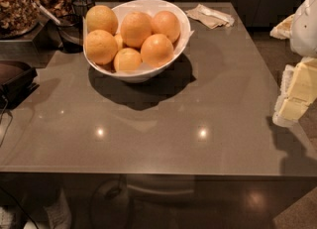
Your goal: Pick orange from white bowl
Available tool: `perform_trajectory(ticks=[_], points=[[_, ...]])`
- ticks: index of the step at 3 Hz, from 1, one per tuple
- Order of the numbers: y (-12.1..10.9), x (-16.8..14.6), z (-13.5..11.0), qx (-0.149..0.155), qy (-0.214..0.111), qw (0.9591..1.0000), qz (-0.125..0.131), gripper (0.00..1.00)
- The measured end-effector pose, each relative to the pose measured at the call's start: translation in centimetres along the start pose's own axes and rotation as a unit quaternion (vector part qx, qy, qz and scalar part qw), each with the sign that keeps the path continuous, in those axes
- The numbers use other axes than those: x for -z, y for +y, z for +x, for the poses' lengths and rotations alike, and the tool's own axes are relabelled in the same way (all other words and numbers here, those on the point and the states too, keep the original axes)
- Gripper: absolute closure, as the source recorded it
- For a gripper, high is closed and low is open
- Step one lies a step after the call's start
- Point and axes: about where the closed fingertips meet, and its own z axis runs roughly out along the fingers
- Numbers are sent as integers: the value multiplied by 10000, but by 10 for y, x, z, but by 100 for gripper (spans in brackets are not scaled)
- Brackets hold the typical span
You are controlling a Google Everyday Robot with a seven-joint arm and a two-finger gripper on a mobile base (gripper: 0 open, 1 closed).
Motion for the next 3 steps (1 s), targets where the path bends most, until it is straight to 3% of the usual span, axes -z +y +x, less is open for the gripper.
perform_trajectory(ticks=[1, 2, 3], points=[[0, 0, 0, -1, 0, 10000, -1, 0], [-8, -3, -11, -234, -7, 9997, -115, 0], [-28, -9, -40, -495, 207, 9982, -264, 0]])
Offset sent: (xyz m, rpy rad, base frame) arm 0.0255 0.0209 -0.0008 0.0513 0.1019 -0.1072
